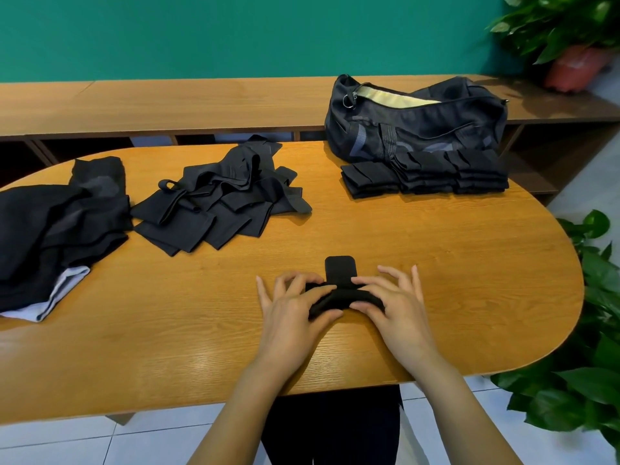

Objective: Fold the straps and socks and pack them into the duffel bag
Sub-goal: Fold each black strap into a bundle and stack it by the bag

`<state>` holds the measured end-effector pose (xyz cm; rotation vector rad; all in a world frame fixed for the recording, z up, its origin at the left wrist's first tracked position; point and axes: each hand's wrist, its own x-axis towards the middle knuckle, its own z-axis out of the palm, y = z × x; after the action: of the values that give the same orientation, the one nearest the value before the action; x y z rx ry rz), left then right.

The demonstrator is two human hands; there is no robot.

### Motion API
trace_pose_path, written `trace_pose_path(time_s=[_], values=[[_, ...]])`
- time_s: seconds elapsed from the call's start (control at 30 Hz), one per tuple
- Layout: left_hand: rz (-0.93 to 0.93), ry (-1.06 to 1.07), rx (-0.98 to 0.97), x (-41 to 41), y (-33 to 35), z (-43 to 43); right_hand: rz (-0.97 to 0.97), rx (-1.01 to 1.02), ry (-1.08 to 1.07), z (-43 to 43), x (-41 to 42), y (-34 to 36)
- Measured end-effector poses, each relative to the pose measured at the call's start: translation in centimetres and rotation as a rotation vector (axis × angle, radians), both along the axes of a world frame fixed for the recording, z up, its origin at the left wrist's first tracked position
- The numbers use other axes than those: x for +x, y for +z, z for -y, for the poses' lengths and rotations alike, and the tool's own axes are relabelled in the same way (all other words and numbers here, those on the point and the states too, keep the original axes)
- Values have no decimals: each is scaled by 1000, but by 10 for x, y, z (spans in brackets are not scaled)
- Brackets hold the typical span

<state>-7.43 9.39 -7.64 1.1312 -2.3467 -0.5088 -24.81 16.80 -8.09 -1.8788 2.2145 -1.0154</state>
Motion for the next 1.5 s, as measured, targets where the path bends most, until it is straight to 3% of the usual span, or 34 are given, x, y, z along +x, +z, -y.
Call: trace_pose_path(time_s=[0.37, 0.73, 0.87, 1.17, 1.27, 1.37, 1.5], values=[[9, 2, 5, -2, 2, 0, -11, 15, -13, -1, -1, -2], [-73, 118, -30, -8, 3, 2, 34, -50, -163, 8, 7, 4], [-81, 239, -18, -16, 8, 6, 91, 10, -219, 15, 5, 10], [6, 340, 44, -32, 11, 34, -22, 108, -327, 42, -4, 14], [20, 256, -46, -27, 9, 43, -89, 182, -310, 41, -8, 15], [16, 8, 1, -13, 10, 47, -92, 210, -220, 31, -11, 19], [196, -127, 13, -3, 13, 51, -59, 238, -130, 20, -11, 23]])
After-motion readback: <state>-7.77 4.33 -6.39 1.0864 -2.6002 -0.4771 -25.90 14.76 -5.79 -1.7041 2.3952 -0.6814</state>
